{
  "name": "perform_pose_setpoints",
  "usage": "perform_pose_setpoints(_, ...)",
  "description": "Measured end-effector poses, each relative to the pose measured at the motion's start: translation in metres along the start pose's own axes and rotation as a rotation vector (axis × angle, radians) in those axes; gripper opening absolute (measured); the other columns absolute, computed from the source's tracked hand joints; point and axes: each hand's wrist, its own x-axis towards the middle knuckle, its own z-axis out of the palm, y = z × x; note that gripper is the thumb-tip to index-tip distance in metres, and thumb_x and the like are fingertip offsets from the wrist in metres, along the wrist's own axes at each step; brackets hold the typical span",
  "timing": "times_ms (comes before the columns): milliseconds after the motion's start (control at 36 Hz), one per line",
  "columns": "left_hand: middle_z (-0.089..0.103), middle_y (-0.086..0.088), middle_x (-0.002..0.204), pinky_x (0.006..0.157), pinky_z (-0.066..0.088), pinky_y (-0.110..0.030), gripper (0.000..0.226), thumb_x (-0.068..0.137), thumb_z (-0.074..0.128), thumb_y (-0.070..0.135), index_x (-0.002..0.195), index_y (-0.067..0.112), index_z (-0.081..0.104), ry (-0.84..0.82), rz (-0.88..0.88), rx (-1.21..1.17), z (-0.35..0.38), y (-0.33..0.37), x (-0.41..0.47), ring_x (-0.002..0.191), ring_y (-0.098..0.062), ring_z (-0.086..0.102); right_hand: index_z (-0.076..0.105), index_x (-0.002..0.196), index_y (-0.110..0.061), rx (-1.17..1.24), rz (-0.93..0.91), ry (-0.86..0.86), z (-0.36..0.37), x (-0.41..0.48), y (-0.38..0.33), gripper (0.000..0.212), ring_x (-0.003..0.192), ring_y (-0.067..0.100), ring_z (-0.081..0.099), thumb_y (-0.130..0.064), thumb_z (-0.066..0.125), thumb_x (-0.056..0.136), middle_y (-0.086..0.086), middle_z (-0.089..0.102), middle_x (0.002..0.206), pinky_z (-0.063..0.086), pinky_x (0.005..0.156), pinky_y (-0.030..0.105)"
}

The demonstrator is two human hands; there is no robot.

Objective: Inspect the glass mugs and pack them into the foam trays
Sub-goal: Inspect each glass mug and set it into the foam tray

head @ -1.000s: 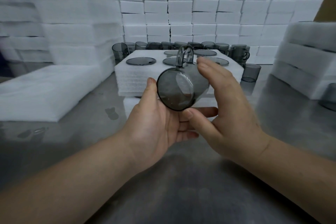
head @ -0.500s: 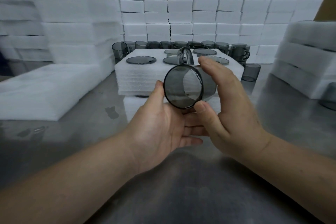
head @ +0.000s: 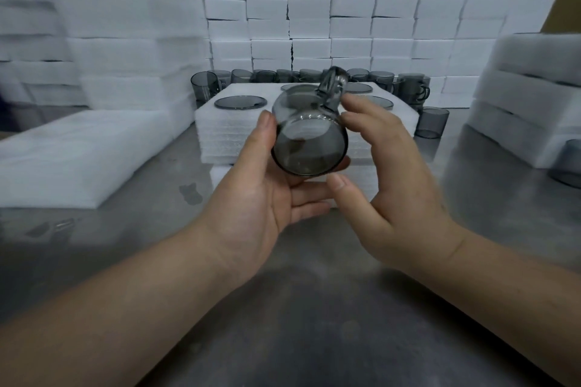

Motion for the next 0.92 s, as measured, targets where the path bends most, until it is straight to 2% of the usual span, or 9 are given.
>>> perform_pose_setpoints(111,0.072,-0.003,0.095,0.066,0.054,-0.031,0.055,0.076,0.045,0.059,0.109,0.018,0.063,0.081,0.094,0.062,-0.0001,0.0031,-0.0006,0.071,-0.015,0.068,0.048,0.124,0.004,0.001,-0.008,0.003,0.0006,0.0001,0.0010,0.050,0.126,0.030,0.043,-0.028,0.045,0.085,0.018,0.046,0.134,0.037,0.103,0.050)
perform_pose_setpoints(195,0.072,0.001,0.091,0.060,0.050,-0.025,0.072,0.065,0.057,0.058,0.120,0.011,0.052,0.160,0.172,0.132,0.0007,0.0033,-0.0007,0.068,-0.014,0.067,0.051,0.122,0.001,0.022,0.002,0.006,0.0001,0.0007,0.0018,0.048,0.124,0.026,0.044,-0.028,0.044,0.085,0.011,0.047,0.131,0.037,0.103,0.047)
perform_pose_setpoints(278,0.072,0.002,0.086,0.056,0.047,-0.022,0.068,0.059,0.058,0.057,0.112,0.015,0.048,0.232,0.266,0.191,0.0015,0.0017,-0.0014,0.066,-0.014,0.066,0.052,0.123,-0.003,0.041,0.009,-0.004,-0.0003,0.0012,0.0028,0.047,0.123,0.018,0.042,-0.029,0.041,0.086,0.001,0.045,0.128,0.035,0.104,0.040)
perform_pose_setpoints(472,0.070,0.019,0.079,0.061,0.047,-0.011,0.055,0.058,0.066,0.043,0.102,0.025,0.037,0.290,0.469,0.348,0.0054,0.0022,-0.0041,0.067,0.002,0.064,0.057,0.117,-0.002,0.044,0.025,-0.060,0.0007,0.0021,0.0057,0.046,0.116,0.022,0.050,-0.030,0.035,0.088,0.008,0.055,0.122,0.039,0.097,0.044)
perform_pose_setpoints(556,0.069,0.010,0.080,0.067,0.048,-0.016,0.060,0.054,0.069,0.044,0.100,0.029,0.035,0.330,0.523,0.398,0.0074,0.0019,-0.0060,0.072,-0.002,0.064,0.062,0.106,-0.002,0.034,0.034,-0.084,0.0011,0.0021,0.0061,0.045,0.106,0.025,0.054,-0.031,0.033,0.089,0.007,0.059,0.112,0.042,0.090,0.045)
perform_pose_setpoints(611,0.066,0.004,0.086,0.069,0.048,-0.017,0.062,0.053,0.071,0.044,0.100,0.030,0.034,0.363,0.552,0.430,0.0079,0.0022,-0.0067,0.075,-0.005,0.064,0.062,0.102,-0.002,0.029,0.056,-0.051,0.0010,0.0014,0.0061,0.044,0.099,0.021,0.054,-0.032,0.032,0.089,0.003,0.058,0.103,0.042,0.087,0.037)
perform_pose_setpoints(723,0.060,0.004,0.093,0.066,0.048,-0.014,0.063,0.052,0.072,0.048,0.100,0.036,0.033,0.418,0.572,0.549,0.0084,0.0038,-0.0078,0.075,-0.002,0.064,0.049,0.094,-0.016,0.072,0.101,0.059,0.0004,0.0004,0.0057,0.024,0.083,0.012,0.046,-0.034,0.034,0.088,-0.007,0.046,0.084,0.038,0.075,0.027)
perform_pose_setpoints(806,0.057,0.011,0.094,0.067,0.049,-0.014,0.064,0.053,0.071,0.051,0.101,0.040,0.031,0.465,0.599,0.678,0.0075,0.0044,-0.0076,0.078,0.001,0.064,0.042,0.101,-0.021,0.099,0.061,0.075,0.0008,-0.0006,0.0058,0.019,0.081,0.011,0.045,-0.033,0.037,0.086,-0.010,0.044,0.084,0.040,0.075,0.029)
perform_pose_setpoints(917,0.054,0.017,0.098,0.067,0.048,-0.012,0.064,0.055,0.070,0.054,0.103,0.043,0.029,0.487,0.653,0.829,0.0061,0.0049,-0.0078,0.080,0.006,0.061,0.042,0.122,-0.018,0.119,-0.002,0.020,0.0025,-0.0020,0.0047,0.038,0.082,0.012,0.046,-0.033,0.039,0.087,-0.007,0.045,0.088,0.042,0.076,0.035)
